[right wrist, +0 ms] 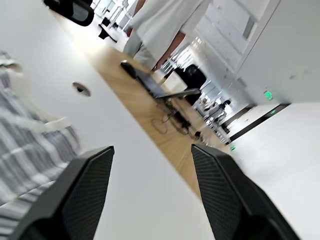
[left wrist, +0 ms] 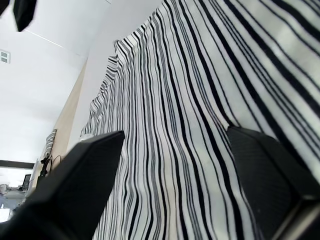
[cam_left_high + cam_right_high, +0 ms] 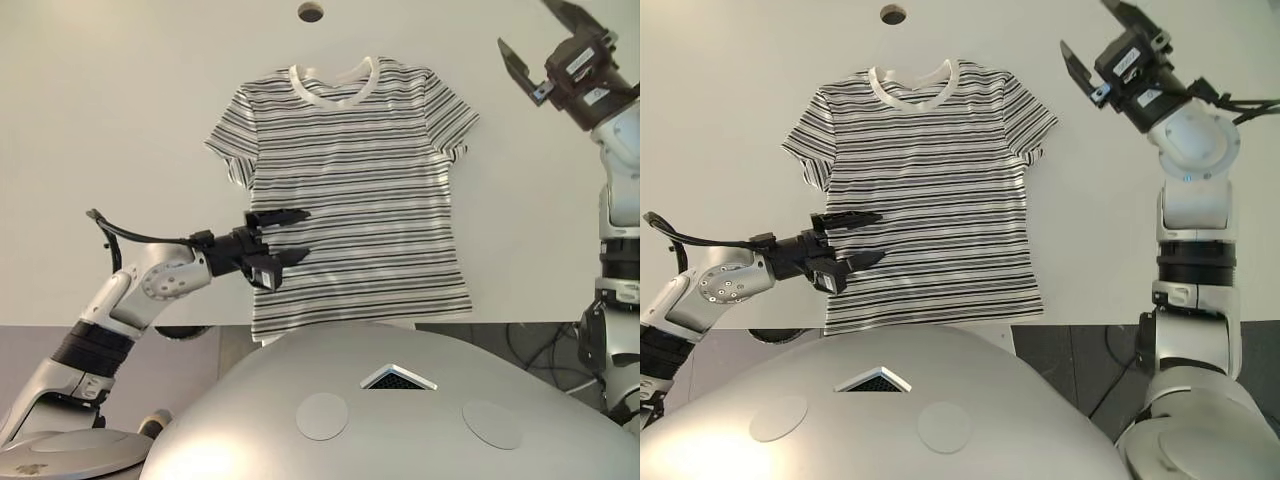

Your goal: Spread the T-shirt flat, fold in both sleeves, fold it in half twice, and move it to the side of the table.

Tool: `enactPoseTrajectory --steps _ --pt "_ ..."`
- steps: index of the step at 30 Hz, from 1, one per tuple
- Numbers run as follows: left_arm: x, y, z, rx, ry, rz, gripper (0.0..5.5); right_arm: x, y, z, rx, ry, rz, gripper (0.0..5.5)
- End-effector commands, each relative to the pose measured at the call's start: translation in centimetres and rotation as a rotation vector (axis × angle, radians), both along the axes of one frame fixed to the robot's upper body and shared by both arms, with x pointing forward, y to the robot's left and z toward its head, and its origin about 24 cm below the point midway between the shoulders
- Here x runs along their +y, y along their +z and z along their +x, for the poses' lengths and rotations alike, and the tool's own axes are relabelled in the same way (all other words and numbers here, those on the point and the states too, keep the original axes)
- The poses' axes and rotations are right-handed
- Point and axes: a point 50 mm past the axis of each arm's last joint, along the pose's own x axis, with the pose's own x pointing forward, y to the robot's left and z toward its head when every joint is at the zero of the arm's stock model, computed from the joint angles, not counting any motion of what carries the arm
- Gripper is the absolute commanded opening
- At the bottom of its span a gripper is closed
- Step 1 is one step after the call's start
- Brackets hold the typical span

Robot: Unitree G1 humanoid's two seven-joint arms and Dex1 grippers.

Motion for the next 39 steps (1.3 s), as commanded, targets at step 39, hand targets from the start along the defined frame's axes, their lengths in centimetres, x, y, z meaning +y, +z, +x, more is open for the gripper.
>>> enactPoseTrajectory --steps 39 --pt "8.2 -1.4 8.7 0.986 1.289 -0.809 3.82 -4.0 -2.5 -5.6 0.076 -0.245 0.118 2.91"
